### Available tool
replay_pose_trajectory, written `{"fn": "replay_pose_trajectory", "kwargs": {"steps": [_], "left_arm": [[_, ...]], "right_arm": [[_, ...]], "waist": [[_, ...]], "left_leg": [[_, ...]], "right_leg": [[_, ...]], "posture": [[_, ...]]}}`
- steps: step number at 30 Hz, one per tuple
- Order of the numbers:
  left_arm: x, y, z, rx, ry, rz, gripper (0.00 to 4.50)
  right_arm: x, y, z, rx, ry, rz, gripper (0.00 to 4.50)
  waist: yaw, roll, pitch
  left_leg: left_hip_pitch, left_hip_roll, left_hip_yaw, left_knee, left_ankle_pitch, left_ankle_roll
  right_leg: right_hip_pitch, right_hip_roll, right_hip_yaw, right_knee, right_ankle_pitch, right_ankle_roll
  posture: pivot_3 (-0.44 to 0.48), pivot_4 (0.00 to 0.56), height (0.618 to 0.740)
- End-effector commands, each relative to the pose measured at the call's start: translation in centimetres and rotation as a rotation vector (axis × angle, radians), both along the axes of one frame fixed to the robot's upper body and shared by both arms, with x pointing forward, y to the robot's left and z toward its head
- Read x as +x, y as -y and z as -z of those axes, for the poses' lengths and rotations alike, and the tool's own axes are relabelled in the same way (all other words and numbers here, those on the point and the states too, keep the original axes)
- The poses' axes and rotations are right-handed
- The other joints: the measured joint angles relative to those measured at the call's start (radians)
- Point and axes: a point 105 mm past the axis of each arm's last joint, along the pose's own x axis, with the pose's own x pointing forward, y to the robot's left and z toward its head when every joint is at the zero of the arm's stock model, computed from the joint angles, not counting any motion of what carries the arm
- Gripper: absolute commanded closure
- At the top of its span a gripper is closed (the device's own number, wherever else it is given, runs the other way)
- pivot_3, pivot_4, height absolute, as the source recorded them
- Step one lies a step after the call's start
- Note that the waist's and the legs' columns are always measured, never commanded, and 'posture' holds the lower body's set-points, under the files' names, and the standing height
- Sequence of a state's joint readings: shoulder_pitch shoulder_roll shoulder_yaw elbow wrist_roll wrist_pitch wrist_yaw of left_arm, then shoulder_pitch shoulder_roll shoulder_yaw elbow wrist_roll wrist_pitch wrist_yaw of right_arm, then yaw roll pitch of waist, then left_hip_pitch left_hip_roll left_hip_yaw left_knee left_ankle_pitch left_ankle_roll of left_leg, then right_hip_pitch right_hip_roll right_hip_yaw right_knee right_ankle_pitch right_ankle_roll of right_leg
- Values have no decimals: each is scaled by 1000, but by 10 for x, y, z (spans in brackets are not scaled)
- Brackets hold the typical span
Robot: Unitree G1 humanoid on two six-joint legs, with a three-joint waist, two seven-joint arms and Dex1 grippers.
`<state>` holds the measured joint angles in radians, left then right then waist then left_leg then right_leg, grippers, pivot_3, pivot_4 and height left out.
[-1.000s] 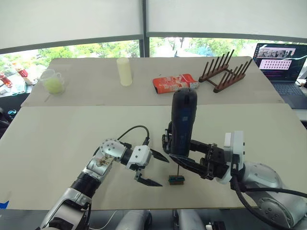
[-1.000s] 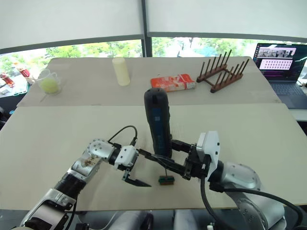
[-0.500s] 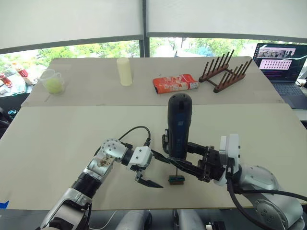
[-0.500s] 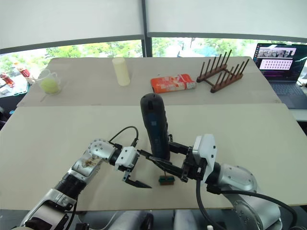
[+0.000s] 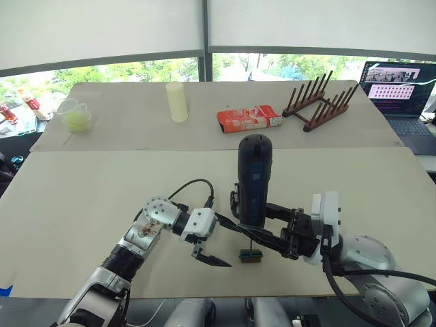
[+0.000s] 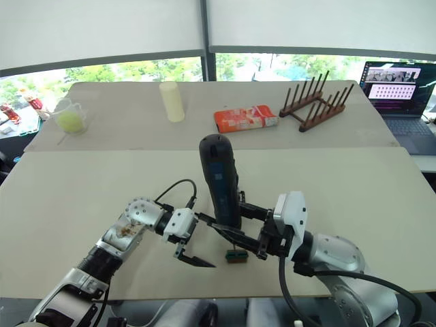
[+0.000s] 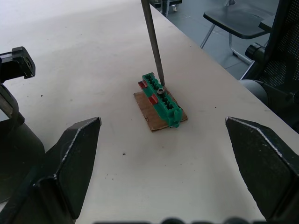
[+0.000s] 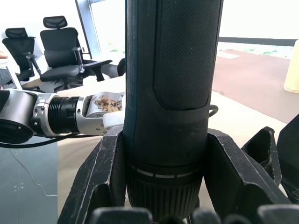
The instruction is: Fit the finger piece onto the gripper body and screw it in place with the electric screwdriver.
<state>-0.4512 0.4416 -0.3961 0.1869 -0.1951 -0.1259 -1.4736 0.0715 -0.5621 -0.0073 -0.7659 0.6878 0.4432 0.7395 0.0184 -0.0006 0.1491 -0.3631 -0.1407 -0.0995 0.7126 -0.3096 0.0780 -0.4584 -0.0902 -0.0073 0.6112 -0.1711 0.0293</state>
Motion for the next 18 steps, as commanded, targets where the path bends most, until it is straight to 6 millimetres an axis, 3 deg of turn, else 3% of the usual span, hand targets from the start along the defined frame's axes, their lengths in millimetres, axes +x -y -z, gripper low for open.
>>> {"fn": "replay_pose_trajectory", "kwargs": {"steps": [1, 18], "left_arm": [[0, 3, -8, -17, 28, 16, 0], [0, 2, -8, -16, 30, 9, 0]], "right_arm": [[-5, -2, -14, 33, 74, -18, 2585], [-4, -2, -10, 28, 70, -21, 2585]], "waist": [[0, 0, 0], [0, 0, 0]], "left_leg": [[0, 0, 0, 0, 0, 0], [0, 0, 0, 0, 0, 0]], "right_leg": [[0, 0, 0, 0, 0, 0], [0, 0, 0, 0, 0, 0]], "posture": [[0, 150, 740], [0, 150, 740]]}}
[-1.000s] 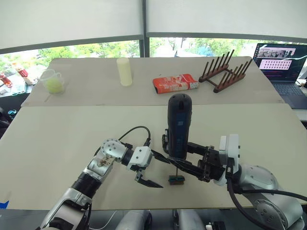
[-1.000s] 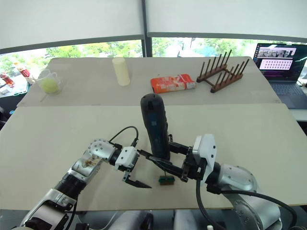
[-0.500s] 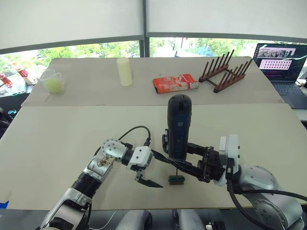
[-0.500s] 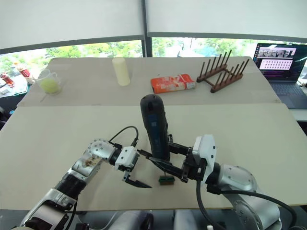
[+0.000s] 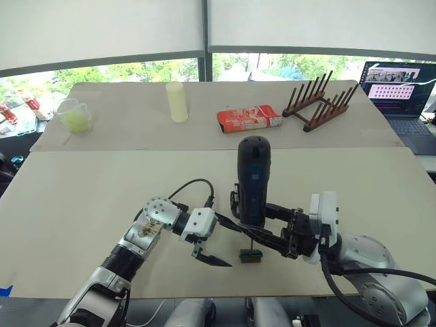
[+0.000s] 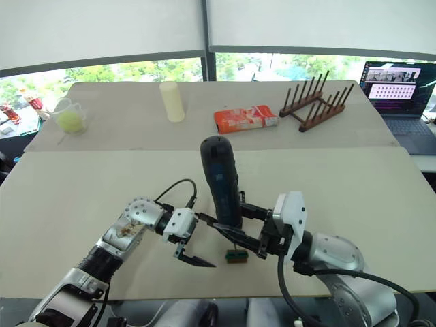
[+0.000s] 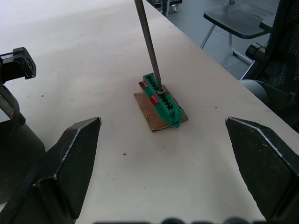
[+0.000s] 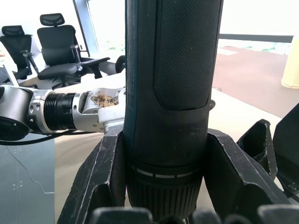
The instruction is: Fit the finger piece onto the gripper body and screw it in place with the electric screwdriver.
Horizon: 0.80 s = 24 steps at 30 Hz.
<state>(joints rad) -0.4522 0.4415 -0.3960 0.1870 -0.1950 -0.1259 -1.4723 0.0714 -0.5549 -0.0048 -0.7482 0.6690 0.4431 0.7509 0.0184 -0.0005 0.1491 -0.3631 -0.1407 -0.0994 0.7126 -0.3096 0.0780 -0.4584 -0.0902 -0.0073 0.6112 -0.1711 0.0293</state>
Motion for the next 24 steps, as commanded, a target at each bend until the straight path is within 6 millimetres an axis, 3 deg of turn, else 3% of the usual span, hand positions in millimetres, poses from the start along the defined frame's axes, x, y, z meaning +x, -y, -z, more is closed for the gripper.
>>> {"fn": "replay_pose_trajectory", "kwargs": {"steps": [1, 24], "left_arm": [[0, 2, -8, -16, 29, 10, 0], [4, 1, -9, -16, 35, -2, 0]], "right_arm": [[-7, -4, -14, 37, 79, -28, 2585], [-7, -6, -13, 41, 73, -35, 2585]], "waist": [[0, 0, 0], [0, 0, 0]], "left_leg": [[0, 0, 0, 0, 0, 0], [0, 0, 0, 0, 0, 0]], "right_leg": [[0, 0, 0, 0, 0, 0], [0, 0, 0, 0, 0, 0]], "posture": [[0, 150, 740], [0, 150, 740]]}}
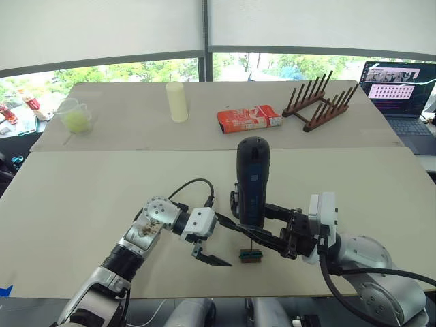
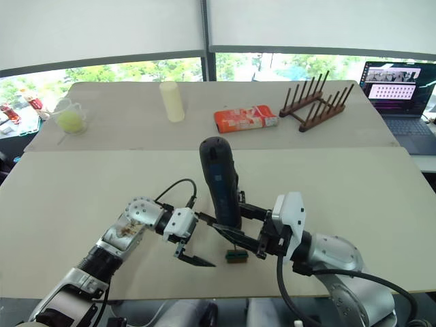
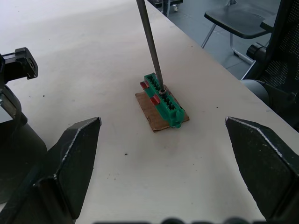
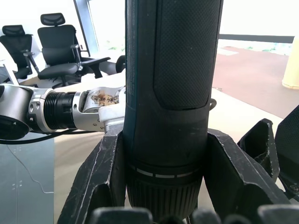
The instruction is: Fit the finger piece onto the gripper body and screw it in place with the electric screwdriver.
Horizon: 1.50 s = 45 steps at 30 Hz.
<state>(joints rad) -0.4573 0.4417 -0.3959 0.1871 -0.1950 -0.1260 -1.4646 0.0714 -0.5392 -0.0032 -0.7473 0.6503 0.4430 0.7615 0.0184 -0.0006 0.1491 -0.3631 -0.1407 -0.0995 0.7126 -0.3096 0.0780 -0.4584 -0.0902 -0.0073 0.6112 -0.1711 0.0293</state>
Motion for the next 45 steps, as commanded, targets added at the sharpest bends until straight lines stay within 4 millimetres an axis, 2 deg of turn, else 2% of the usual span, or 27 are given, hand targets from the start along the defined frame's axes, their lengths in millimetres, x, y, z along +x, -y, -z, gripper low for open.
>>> {"fn": "replay_pose_trajectory", "kwargs": {"steps": [1, 11, 14, 20, 27, 35, 39, 45], "left_arm": [[2, 1, -7, -14, 29, 4, 0], [5, 1, -8, -16, 32, -4, 0], [6, 0, -8, -16, 33, -11, 0], [11, -7, -11, -25, 19, -61, 0], [13, -25, -16, -29, -6, -144, 0], [39, -38, -25, -95, -63, -389, 0], [54, -31, -25, -135, -54, -470, 0], [62, 0, -11, -136, -30, -448, 0]], "right_arm": [[-7, -5, -13, 41, 66, -35, 2585], [-6, -3, -13, 30, 69, -28, 2585], [-7, -2, -18, 29, 88, -34, 2585], [-14, -6, -38, 49, 126, -72, 2585], [-16, -4, -61, 64, 150, -100, 2585], [-8, -6, -92, 90, 170, -128, 2585], [-4, -8, -103, 96, 175, -136, 2585], [2, -9, -108, 90, 172, -141, 2585]], "waist": [[0, 0, 0], [0, 0, 0], [0, 0, 0], [-2, 0, 0], [-4, 0, 0], [-1, 0, 0], [3, 0, 0], [6, 0, 0]], "left_leg": [[0, 0, 0, 0, 0, 0], [0, 0, 0, 0, 0, 0], [0, 0, 0, 0, 0, 0], [0, 0, 0, 0, 0, 0], [0, 0, 0, 0, 0, 0], [0, 0, 0, 0, 0, 0], [0, 0, 0, 0, 0, 0], [0, 0, 0, 0, 0, 0]], "right_leg": [[0, 0, 0, 0, 0, 0], [0, 0, 0, 0, 0, 0], [0, 0, 0, 0, 0, 0], [0, 0, 0, 0, 0, 0], [0, 0, 0, 0, 0, 0], [0, -1, 0, 0, 0, 0], [0, -2, 0, 0, 0, 0], [0, -4, 0, -1, 0, 0]], "posture": [[0, 150, 740], [0, 150, 740], [0, 150, 740], [0, 150, 740], [0, 150, 740], [0, 150, 740], [0, 150, 740], [0, 150, 740]]}}
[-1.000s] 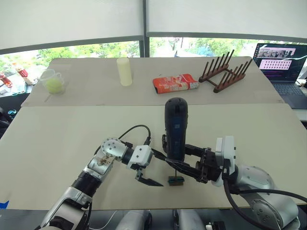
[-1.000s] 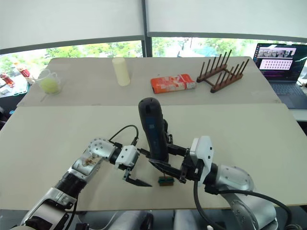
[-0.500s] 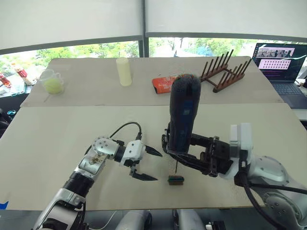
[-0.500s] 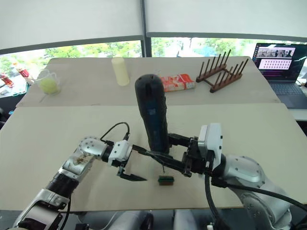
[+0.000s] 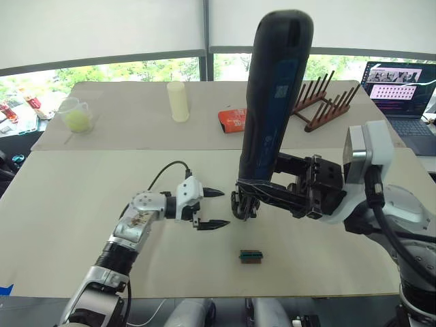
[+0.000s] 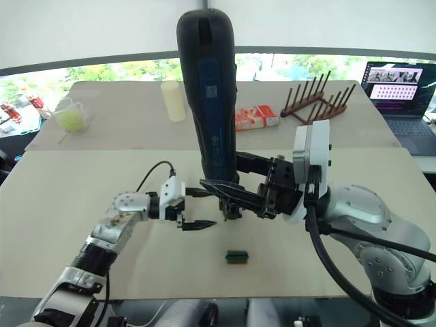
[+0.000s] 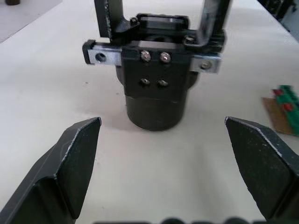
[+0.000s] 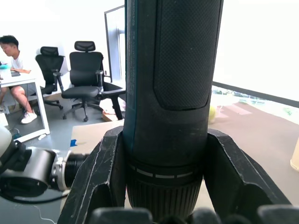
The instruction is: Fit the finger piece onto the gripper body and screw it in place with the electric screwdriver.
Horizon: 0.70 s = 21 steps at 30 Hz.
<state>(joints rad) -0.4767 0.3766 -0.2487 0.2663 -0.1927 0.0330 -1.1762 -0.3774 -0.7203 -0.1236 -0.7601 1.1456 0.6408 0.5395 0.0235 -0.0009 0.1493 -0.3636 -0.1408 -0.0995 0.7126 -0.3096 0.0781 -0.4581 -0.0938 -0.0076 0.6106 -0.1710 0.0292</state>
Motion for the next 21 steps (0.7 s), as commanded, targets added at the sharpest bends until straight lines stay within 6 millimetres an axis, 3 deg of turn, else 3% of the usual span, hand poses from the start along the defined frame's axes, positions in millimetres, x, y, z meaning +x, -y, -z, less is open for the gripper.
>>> {"fn": "replay_pose_trajectory", "kwargs": {"steps": [1, 7, 10, 12, 13, 21], "left_arm": [[9, 15, 1, -1, 38, -13, 0], [15, 36, 5, -54, -9, -14, 0], [7, 44, 1, -95, -33, 81, 846], [4, 45, -1, -93, -32, 137, 1894], [4, 46, -1, -79, -28, 172, 2171], [10, 59, -7, 59, 42, 426, 2167]], "right_arm": [[-4, 1, -8, 13, 34, -13, 2585], [-3, 6, -5, 3, 25, 12, 2585], [-6, 8, -3, -3, 29, 23, 2585], [-6, 10, -4, -4, 29, 26, 2585], [-7, 11, -4, -6, 30, 26, 2585], [-17, 13, -2, -40, 12, 10, 2585]], "waist": [[2, 0, 0], [3, 0, 0], [2, 0, 0], [2, 0, 0], [2, 0, 0], [14, -1, 1]], "left_leg": [[0, 0, 0, 0, 0, 0], [0, 0, 0, 0, 0, 0], [-1, 0, 0, 0, 0, 0], [-1, 0, 0, 1, 0, 0], [-1, 0, 0, 0, 0, 0], [-5, 0, 0, 3, 0, 1]], "right_leg": [[0, 0, 0, 0, 0, 0], [0, 0, 0, 0, 0, 0], [0, 0, 0, 0, 0, 0], [-1, 0, 0, 0, 0, 0], [-1, 0, 0, 0, 0, 0], [-2, -1, -2, 0, 0, 0]], "posture": [[0, 150, 740], [0, 150, 740], [0, 150, 740], [0, 150, 740], [0, 150, 740], [0, 150, 740]]}}
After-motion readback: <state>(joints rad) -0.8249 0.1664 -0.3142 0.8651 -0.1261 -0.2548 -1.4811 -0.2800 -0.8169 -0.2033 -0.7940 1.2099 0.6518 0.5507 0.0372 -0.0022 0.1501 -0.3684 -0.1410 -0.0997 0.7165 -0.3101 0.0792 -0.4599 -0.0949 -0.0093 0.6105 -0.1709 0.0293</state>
